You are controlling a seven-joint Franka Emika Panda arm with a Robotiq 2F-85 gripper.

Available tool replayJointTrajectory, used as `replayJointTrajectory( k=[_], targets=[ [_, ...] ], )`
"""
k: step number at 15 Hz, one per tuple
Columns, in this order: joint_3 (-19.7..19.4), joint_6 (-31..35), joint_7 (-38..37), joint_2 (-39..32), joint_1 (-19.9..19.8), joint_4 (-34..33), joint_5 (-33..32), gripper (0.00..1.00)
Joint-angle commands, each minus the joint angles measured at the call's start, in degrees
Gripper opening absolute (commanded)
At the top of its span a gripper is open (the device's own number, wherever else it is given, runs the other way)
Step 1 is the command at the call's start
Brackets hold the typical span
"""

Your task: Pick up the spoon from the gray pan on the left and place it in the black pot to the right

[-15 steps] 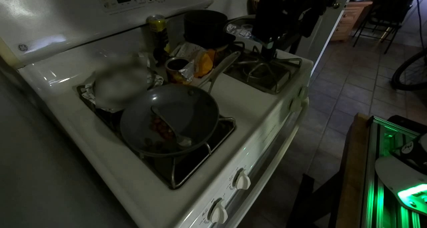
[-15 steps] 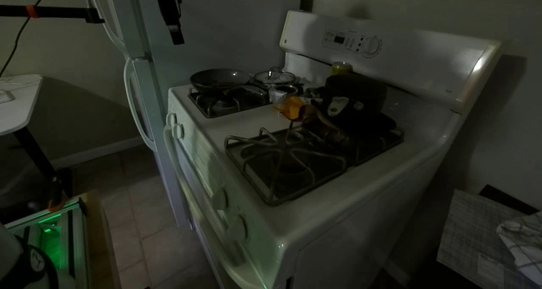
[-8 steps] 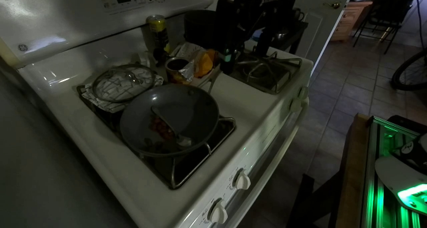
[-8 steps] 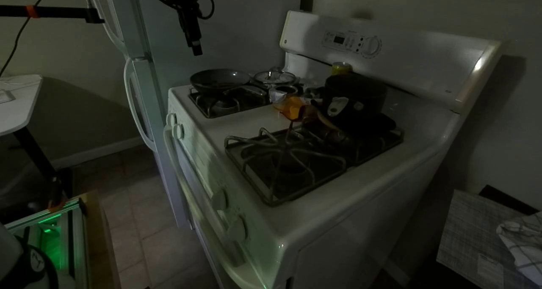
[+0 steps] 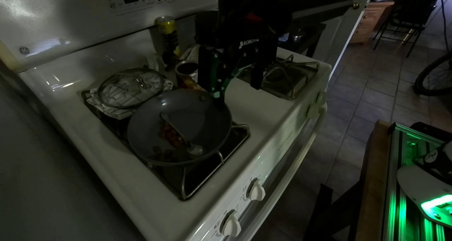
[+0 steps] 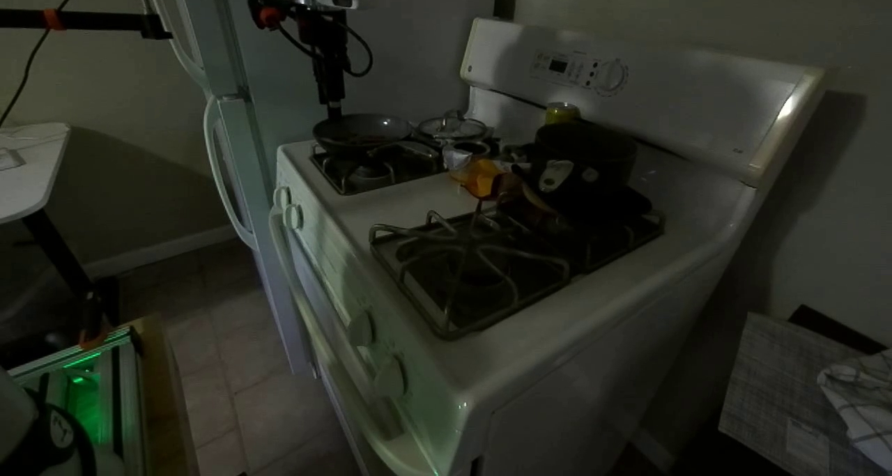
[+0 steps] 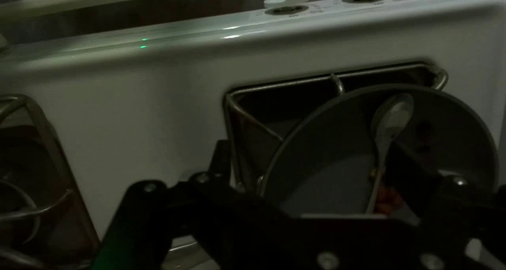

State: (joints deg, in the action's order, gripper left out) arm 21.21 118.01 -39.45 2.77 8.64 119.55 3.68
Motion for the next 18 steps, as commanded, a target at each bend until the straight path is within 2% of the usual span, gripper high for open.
replayJointTrajectory(
  k=[1,6,8,9,14,16,18],
  targets=[
    [-2.25,3.38,-0.06,-1.72,2.36,-0.2,2.39,1.0],
    [-3.87,15.12,6.39,-6.02,3.61,-0.81,10.23,1.0],
    [-4.17,17.32,8.07,-8.18,4.18,-2.05,12.01,0.98],
    [-4.24,18.74,7.38,-9.08,4.72,-2.38,11.1,0.84],
    [-5.01,22.07,5.49,-13.29,7.34,-4.75,7.75,0.64],
    [-5.64,22.17,4.79,-14.62,8.39,-5.57,6.17,0.65],
    [-6.62,22.03,3.73,-15.74,9.35,-6.21,4.06,0.71]
  ],
)
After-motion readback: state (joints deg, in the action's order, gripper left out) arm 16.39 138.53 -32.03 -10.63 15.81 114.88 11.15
